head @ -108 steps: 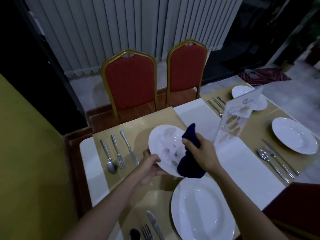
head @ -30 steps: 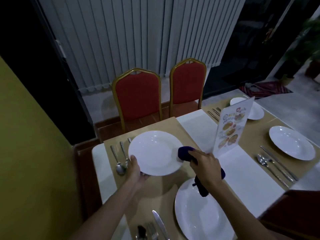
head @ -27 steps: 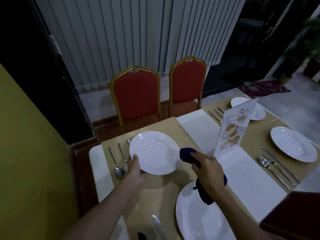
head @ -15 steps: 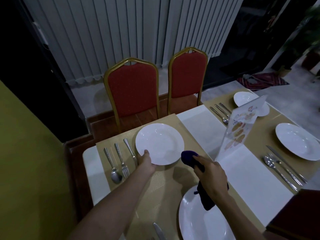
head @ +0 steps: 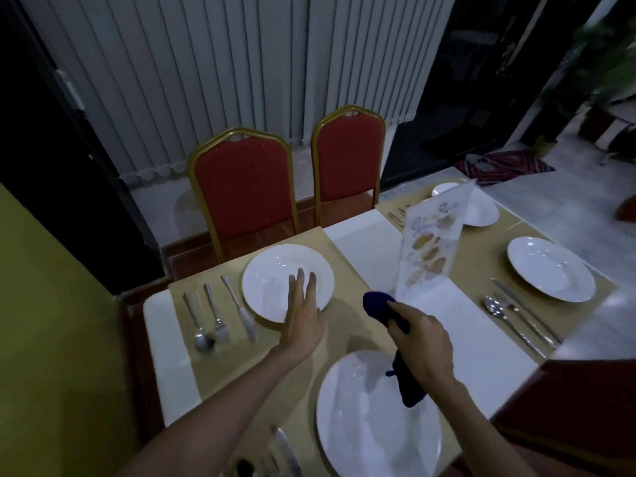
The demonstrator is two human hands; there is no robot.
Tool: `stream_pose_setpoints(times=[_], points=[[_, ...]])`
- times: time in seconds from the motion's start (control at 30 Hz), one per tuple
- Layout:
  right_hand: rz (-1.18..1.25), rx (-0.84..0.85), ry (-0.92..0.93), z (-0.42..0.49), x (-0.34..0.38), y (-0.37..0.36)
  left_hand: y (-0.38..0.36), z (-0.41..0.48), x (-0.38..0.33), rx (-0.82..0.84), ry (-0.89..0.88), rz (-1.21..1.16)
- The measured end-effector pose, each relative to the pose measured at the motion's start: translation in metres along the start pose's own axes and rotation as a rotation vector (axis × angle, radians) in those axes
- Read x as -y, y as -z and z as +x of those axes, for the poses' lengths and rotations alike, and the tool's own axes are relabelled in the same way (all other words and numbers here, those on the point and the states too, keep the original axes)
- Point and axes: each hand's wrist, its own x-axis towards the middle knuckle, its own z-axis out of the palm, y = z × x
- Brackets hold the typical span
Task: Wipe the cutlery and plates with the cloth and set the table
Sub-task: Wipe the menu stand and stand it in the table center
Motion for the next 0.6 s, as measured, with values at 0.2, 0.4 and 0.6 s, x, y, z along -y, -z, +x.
stream_pose_setpoints(times=[0.2,0.4,0.6], points=[[-0.023,-0.099,-0.005,-0.022,-0.082,0.079,-0.047,-0.043,-0.09,0.108,-0.132,0.046],[0.027,-0.149,0.122,-0.037,-0.163,0.156,-0.092,-0.098,-0.19,0.105,-0.064,-0.066],[0.063,-0.138,0.218,-0.03,-0.205,0.213,-0.116,-0.121,-0.257,0.079,-0.026,-0.142]])
